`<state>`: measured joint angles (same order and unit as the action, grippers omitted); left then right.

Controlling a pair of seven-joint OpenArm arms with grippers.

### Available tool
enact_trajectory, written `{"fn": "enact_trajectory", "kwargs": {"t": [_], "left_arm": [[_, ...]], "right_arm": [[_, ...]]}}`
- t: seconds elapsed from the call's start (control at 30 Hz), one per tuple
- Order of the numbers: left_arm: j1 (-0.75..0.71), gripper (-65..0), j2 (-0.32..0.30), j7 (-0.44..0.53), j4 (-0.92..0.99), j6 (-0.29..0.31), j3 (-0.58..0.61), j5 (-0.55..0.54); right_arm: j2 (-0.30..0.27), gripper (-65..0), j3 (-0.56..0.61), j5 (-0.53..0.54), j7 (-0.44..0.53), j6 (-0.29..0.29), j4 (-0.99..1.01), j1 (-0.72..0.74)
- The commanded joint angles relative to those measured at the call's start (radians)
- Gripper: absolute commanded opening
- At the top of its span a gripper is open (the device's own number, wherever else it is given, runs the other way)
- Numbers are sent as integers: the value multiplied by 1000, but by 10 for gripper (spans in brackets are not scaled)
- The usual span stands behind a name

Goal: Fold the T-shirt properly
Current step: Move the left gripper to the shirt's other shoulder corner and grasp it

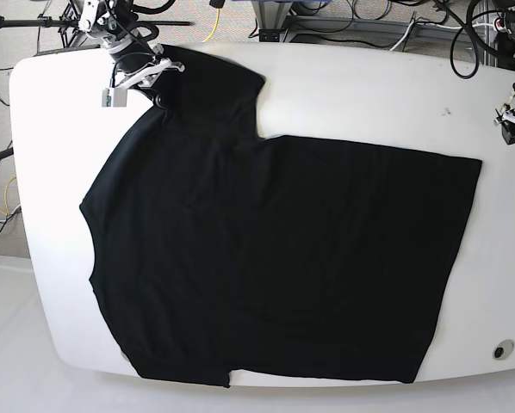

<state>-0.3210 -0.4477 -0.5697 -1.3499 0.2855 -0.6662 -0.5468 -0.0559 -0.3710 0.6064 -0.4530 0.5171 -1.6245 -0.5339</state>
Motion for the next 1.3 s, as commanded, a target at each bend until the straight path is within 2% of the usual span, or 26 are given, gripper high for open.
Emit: {"fn": "enact_trajectory", "kwargs": {"t": [0.0, 0.27, 0.53, 0.87, 0.93, 1.2, 1.27], "left_arm": [[22, -297, -47, -2, 31, 18, -19, -24], [82, -292, -55, -11, 135, 71, -11, -97], [122, -293, -56, -7, 190, 84, 34, -121], [166, -283, -68, 55, 250, 84, 183, -89], [170, -279, -69, 77, 236, 88, 250, -70], [184, -279, -64, 80, 231, 112, 303, -57], [195, -276, -61, 67, 223, 142, 293, -42]], "right_arm": [[-6, -650, 1, -24, -16, -12, -8, -11], [-4, -650, 2, -27, -21, -7, -6, -8], [-4, -650, 2, -27, -22, -6, -6, -9], [-2, -650, 6, -27, -15, -3, -3, -4], [-2, -650, 4, -29, -14, -2, -3, -5], [-2, -650, 5, -29, -14, -3, -3, -5], [-2, -650, 7, -27, -20, -2, 0, -8]]}}
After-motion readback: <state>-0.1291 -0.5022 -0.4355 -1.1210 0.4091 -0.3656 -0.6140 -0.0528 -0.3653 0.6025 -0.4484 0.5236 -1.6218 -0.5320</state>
